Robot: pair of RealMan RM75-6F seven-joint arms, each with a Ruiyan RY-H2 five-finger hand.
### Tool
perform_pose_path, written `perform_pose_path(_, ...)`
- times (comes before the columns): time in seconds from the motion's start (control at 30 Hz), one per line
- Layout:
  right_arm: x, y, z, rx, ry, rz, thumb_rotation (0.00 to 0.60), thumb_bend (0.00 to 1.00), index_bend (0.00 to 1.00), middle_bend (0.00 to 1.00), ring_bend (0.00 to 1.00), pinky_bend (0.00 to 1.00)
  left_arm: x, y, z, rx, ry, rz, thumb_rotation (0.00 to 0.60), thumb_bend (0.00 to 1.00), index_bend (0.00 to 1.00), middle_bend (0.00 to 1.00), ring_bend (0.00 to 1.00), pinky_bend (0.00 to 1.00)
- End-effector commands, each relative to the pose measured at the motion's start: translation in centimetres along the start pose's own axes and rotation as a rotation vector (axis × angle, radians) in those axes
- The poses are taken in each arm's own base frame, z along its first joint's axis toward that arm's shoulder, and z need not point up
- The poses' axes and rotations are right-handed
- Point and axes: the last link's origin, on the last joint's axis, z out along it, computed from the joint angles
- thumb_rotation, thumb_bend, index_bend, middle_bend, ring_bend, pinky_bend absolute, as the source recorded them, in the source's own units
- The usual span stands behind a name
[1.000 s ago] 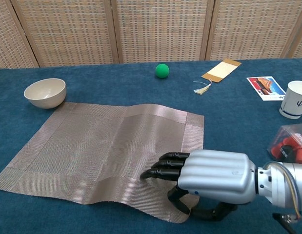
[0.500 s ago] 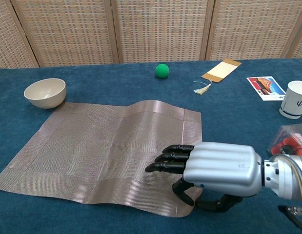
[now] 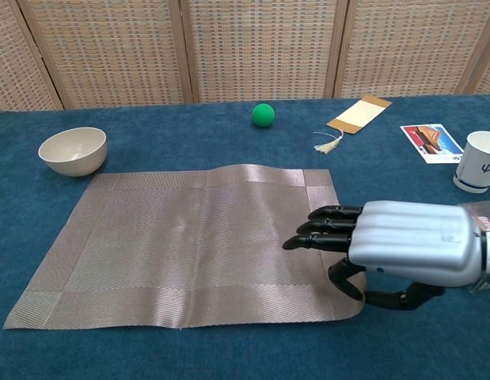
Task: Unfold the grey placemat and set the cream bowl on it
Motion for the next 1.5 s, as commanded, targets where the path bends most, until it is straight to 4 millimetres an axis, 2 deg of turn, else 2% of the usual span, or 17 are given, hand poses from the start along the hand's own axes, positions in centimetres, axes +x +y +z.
perform_pose_path(0.03, -0.3, 0.6, -1.2, -0.004, -0.016, -0.029, 0.6, 0.64, 0.68, 0.12, 0.0, 0.0, -0.1, 0.1, 0.0, -0.002, -0.001, 0.002, 0.6, 0.0, 0.0, 0.0, 0.0, 0.0)
perform_pose_path(0.2, -0.9, 1.5, -3.0, 0.006, -0.04, -0.099, 0.6, 0.64, 0.68, 0.12, 0.0, 0.0, -0.2, 0.3, -0.1, -0.005, -0.002, 0.009, 0.6, 0.0, 0.0, 0.0, 0.0, 0.0)
perform_pose_path(0.67, -1.9, 1.5, -5.3, -0.007, -0.058, -0.103, 0.6, 0.64, 0.69, 0.13, 0.0, 0.0, -0.4, 0.3, 0.0, -0.003, -0.007, 0.016, 0.6, 0.0, 0.0, 0.0, 0.0, 0.0)
perform_pose_path(1.07, -2.2, 1.8, -5.6, -0.021, -0.063, -0.104, 0.6, 0.63, 0.67, 0.12, 0.0, 0.0, -0.4, 0.5, -0.1, -0.006, -0.007, 0.018, 0.6, 0.0, 0.0, 0.0, 0.0, 0.0)
perform_pose_path(1.13, -2.2, 1.8, -5.6, -0.022, -0.065, -0.108, 0.6, 0.55, 0.55, 0.1, 0.0, 0.0, -0.4, 0.5, -0.1, -0.006, -0.009, 0.018, 0.6, 0.0, 0.0, 0.0, 0.0, 0.0)
perform_pose_path(1.2, -2.2, 1.8, -5.7, -0.015, -0.064, -0.124, 0.6, 0.3, 0.24, 0.05, 0.0, 0.0, -0.4, 0.4, -0.1, -0.005, -0.009, 0.019, 0.6, 0.0, 0.0, 0.0, 0.0, 0.0)
perform_pose_path(1.27, -1.9, 1.9, -5.9, -0.019, -0.05, -0.135, 0.6, 0.1, 0.06, 0.01, 0.0, 0.0, -0.4, 0.4, -0.1, -0.005, -0.008, 0.02, 0.6, 0.0, 0.0, 0.0, 0.0, 0.0)
perform_pose_path(1.3, -1.3, 1.9, -6.1, -0.032, -0.02, -0.146, 0.6, 0.04, 0.02, 0.0, 0.0, 0.0, -0.4, 0.4, -0.1, -0.005, -0.01, 0.02, 0.6, 0.0, 0.0, 0.0, 0.0, 0.0)
perform_pose_path(1.33, -0.7, 2.0, -6.5, -0.044, 0.012, -0.155, 0.6, 0.01, 0.0, 0.0, 0.0, 0.0, -0.5, 0.4, -0.1, -0.005, -0.012, 0.02, 0.6, 0.0, 0.0, 0.0, 0.0, 0.0)
perform_pose_path(1.5, 1.8, 2.7, -8.4, -0.11, 0.099, -0.176, 0.6, 0.0, 0.0, 0.0, 0.0, 0.0, -0.5, 0.4, 0.0, -0.005, -0.013, 0.024, 0.6, 0.0, 0.0, 0.0, 0.0, 0.0)
